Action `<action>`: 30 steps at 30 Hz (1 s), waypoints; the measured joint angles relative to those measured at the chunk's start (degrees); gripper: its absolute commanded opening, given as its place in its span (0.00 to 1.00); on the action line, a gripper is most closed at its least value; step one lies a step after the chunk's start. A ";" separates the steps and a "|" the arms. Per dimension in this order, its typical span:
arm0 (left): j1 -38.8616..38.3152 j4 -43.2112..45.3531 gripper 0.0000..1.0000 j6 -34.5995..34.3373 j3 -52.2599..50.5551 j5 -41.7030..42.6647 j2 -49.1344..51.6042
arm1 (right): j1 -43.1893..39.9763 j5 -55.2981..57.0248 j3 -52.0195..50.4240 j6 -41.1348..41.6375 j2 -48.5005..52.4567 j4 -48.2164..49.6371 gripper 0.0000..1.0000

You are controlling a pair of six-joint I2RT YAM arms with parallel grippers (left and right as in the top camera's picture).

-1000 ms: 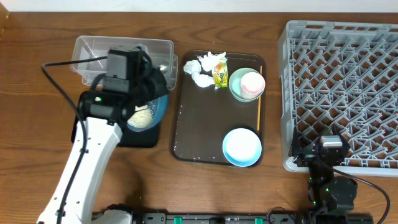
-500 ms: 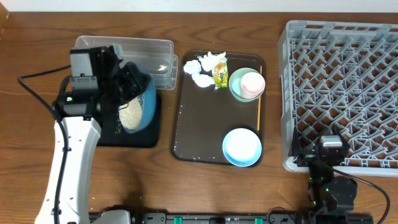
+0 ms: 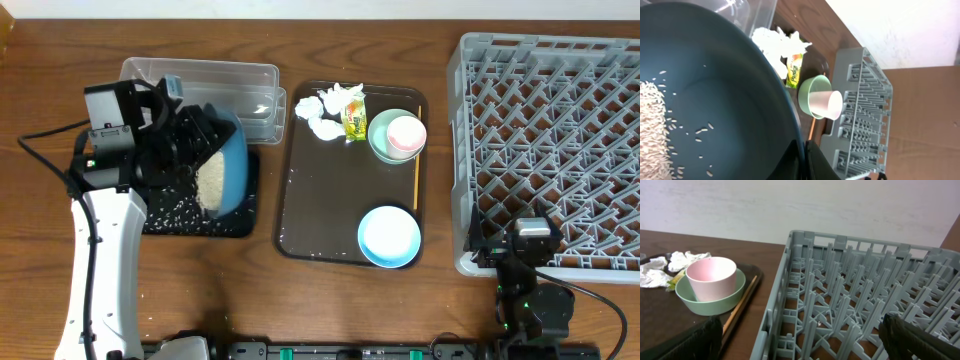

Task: Sort waste into correct bins and load items into the dishwasher rack
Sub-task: 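Tilt the blue bowl with the left gripper to pour rice onto the black tray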

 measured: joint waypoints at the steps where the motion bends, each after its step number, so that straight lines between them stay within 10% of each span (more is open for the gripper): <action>1: 0.13 -0.02 0.06 0.00 0.02 0.46 0.00 | 0.00 0.00 0.00 0.00 0.00 -0.02 0.99; 30: 9.64 4.85 0.06 -1.53 -6.80 12.50 0.00 | 0.00 0.00 0.00 0.00 0.00 0.00 0.99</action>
